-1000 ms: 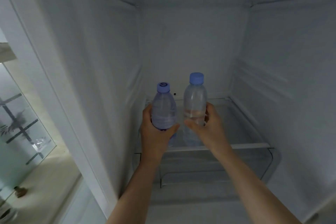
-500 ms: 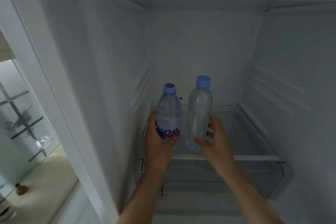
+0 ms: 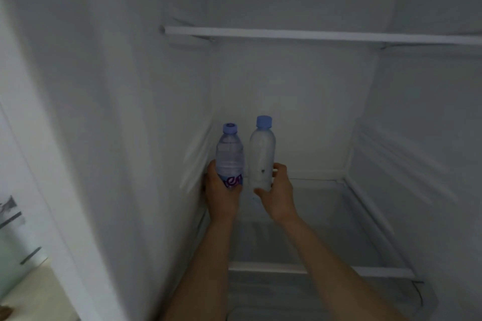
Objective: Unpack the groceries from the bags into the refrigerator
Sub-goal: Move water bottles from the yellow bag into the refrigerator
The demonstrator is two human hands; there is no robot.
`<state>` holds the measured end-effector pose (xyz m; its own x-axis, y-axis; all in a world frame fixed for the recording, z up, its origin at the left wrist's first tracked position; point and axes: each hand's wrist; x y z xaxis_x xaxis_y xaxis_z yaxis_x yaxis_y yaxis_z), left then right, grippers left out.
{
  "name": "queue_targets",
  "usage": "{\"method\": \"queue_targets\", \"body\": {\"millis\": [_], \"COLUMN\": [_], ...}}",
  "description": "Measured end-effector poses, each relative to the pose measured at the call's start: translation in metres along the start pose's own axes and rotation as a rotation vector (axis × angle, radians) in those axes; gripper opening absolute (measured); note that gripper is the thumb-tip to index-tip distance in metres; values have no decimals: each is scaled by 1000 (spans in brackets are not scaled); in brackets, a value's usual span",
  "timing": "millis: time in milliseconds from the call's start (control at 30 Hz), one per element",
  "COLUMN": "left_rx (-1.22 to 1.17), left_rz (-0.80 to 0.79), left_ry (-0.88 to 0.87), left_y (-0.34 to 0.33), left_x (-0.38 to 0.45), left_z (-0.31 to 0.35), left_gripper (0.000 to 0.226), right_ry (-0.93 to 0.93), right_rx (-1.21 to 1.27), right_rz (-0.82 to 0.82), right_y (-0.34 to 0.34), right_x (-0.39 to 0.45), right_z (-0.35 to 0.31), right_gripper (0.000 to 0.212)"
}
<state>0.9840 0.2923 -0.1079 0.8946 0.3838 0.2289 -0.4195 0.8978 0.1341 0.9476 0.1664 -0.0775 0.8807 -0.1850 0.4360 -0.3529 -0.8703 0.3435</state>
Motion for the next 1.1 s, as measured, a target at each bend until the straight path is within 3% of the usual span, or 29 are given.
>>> {"method": "queue_targets", "body": {"millis": [200,400,600,767,900,1100], "left_rx": [22,72,-101,90,221,214], "left_rz": [31,-39,-29,10,92,95], "left_ry": [21,-16,24,42,47,27], "left_y": [-9,-5,-23,-16,-15,-3], "left_x": [14,19,39,28,9,-9], "left_z": [3,10,-9,5,16,23], "left_gripper": [81,89,85,72,75,33], "right_ry": [14,15,23,-16,-120,-84], "right_rx": [-20,-13,-17,-4,-34,-97], "right_rz": [9,0,-12,-34,-66,-44], "right_y": [-16,-21,-22,-20,-4,15], "right_x": [25,35,45,46,41,15], "right_z": [6,7,15,20,23,20], "right_gripper": [64,64,65,66,69,49]}}
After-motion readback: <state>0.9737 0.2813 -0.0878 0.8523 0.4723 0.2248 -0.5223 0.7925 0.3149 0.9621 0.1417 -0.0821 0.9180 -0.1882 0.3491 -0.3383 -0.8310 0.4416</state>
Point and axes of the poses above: each hand's wrist, its own x-axis towards the middle knuckle, its own y-axis out of the back of the hand, z = x × y, and after that the axes turned 7 degrees about y, right-handed
